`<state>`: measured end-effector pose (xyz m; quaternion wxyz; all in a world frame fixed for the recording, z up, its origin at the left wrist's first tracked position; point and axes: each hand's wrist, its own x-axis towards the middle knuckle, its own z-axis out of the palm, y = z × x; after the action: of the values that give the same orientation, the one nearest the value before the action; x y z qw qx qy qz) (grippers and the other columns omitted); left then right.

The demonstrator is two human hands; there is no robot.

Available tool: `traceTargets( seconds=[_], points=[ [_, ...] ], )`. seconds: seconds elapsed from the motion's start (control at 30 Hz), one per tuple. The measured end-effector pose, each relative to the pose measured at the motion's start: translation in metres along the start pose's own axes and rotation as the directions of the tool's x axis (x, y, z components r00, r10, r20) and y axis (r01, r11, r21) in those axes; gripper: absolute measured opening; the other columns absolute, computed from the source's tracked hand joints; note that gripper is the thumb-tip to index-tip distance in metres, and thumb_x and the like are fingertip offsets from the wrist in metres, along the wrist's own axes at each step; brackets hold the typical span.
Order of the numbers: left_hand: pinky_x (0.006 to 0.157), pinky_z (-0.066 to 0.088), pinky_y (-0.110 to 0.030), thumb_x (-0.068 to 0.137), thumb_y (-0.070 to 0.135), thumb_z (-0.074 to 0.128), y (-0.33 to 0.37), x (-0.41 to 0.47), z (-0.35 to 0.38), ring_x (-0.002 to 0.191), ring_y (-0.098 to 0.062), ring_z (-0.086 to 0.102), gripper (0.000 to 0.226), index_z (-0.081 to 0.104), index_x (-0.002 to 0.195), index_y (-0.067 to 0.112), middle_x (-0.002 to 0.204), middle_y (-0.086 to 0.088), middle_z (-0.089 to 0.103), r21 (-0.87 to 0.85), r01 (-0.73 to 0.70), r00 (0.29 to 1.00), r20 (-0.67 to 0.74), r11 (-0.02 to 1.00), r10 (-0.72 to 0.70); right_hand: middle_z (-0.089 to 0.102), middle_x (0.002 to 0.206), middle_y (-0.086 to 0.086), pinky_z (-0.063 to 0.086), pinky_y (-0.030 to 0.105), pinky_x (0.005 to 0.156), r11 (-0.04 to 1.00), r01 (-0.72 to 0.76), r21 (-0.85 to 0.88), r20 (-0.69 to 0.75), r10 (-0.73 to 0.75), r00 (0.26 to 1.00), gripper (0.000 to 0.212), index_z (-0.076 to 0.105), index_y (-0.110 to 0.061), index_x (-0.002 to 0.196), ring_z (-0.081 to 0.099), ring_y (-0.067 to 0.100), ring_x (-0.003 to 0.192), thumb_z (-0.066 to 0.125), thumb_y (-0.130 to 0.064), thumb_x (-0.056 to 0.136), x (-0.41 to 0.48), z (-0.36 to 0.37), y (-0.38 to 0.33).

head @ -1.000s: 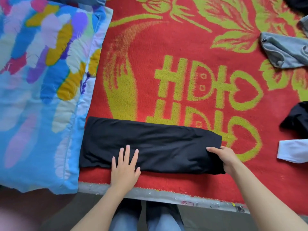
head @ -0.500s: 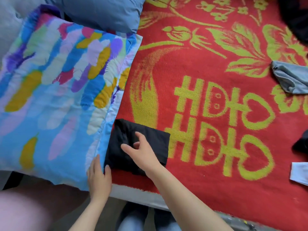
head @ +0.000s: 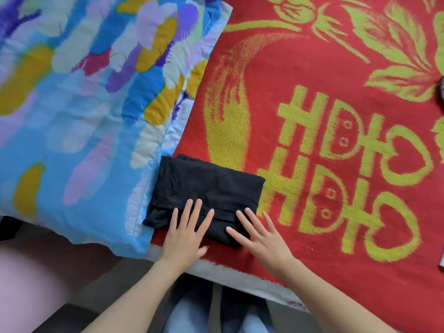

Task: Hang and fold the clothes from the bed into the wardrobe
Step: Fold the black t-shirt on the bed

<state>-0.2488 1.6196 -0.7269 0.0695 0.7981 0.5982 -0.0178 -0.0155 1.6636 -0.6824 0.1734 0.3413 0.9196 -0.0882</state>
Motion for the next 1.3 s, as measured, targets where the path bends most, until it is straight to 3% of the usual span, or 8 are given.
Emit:
traceTargets(
  seconds=[0.17,0.33,0.5,0.6,0.9,1.0,1.17,1.3],
  points=[
    [0.106,0.018,-0.051,0.049,0.065,0.078,-0.02,0.001,0.021,0.144,-0.03,-0.012,0.139,-0.005,0.151,0.02,0.157,-0.013,-0.008,-0.019,0.004,1.0,-0.017,1.0,-0.004,0.031,0.143,0.01,0.04,0.061,0.093,0.998,0.009,-0.059,-0.04,-0.011,0.999,0.109,0.027,-0.032,0.14,0.029,0.03,0.132,0.084,-0.01,0.051,0.033,-0.001,0.011],
    [0.106,0.019,-0.051,0.053,0.064,0.077,-0.015,0.0,0.022,0.145,-0.03,-0.01,0.134,-0.003,0.151,0.02,0.154,-0.015,0.016,-0.032,0.03,0.999,-0.032,0.999,-0.031,0.06,0.125,0.011,0.051,0.062,0.073,0.995,0.094,0.03,-0.081,-0.091,0.993,0.064,0.062,-0.022,0.116,0.054,0.037,0.116,0.084,-0.009,0.058,0.039,-0.013,0.024],
    [0.107,0.02,-0.048,0.059,0.009,0.077,-0.012,0.009,0.018,0.131,-0.026,0.035,0.095,0.03,0.141,0.016,0.142,-0.008,0.039,-0.165,0.191,0.936,-0.267,0.968,-0.231,0.065,0.12,0.007,0.051,0.052,0.079,0.973,0.21,0.096,-0.347,-0.165,0.923,0.034,0.048,-0.02,0.112,0.046,0.034,0.116,0.036,-0.008,0.082,0.037,-0.054,0.029],
    [0.102,0.024,-0.049,0.072,-0.003,0.054,-0.016,0.024,0.017,0.127,-0.022,0.04,0.067,0.04,0.134,0.018,0.132,-0.001,0.056,-0.305,0.404,0.801,-0.338,0.862,-0.495,0.065,0.118,0.01,0.049,0.056,0.083,0.952,0.299,0.07,-0.396,-0.248,0.884,0.032,0.049,-0.017,0.11,0.045,0.033,0.117,0.035,-0.004,0.084,0.037,-0.077,0.033],
    [0.088,0.044,-0.03,0.06,-0.019,0.051,-0.006,-0.008,-0.041,0.093,-0.031,0.069,0.059,0.065,0.111,0.007,0.106,-0.011,0.07,-0.514,0.392,0.725,-0.339,0.764,-0.6,0.068,0.11,0.008,0.052,0.045,0.083,0.856,0.514,-0.059,-0.379,-0.495,0.782,0.032,0.051,-0.018,0.11,0.05,0.028,0.111,0.042,-0.007,0.081,0.028,-0.139,0.036],
    [0.088,0.041,-0.025,0.061,-0.007,0.059,0.028,-0.056,-0.07,0.096,-0.027,0.068,0.05,0.068,0.109,0.003,0.108,-0.008,0.069,-0.641,0.5,0.578,-0.253,0.582,-0.776,0.069,0.103,0.01,0.056,0.04,0.075,0.746,0.666,-0.023,-0.202,-0.656,0.727,0.041,0.068,-0.013,0.101,0.065,0.031,0.099,0.06,-0.002,0.062,0.021,-0.192,0.011],
    [0.089,0.046,-0.022,0.076,0.018,0.059,0.091,-0.122,-0.124,0.108,-0.025,0.06,0.038,0.067,0.112,0.01,0.108,-0.01,0.067,-0.949,0.215,0.103,0.256,-0.229,-0.961,0.064,0.106,0.012,0.05,0.044,0.085,0.581,0.806,-0.114,0.166,-0.789,0.592,0.038,0.064,-0.008,0.112,0.058,0.032,0.103,0.051,0.003,0.077,0.004,-0.298,-0.088],
    [0.06,0.042,-0.005,0.089,-0.002,0.052,0.124,-0.177,-0.169,0.075,-0.001,0.067,0.02,0.065,0.096,0.011,0.079,-0.003,0.065,-0.918,0.169,-0.062,0.354,-0.36,-0.933,0.059,0.117,0.012,0.037,0.035,0.087,0.352,0.877,-0.327,0.395,-0.792,0.465,0.033,0.055,-0.007,0.12,0.053,0.029,0.11,0.043,-0.002,0.089,-0.033,-0.359,-0.201]
  ],
)
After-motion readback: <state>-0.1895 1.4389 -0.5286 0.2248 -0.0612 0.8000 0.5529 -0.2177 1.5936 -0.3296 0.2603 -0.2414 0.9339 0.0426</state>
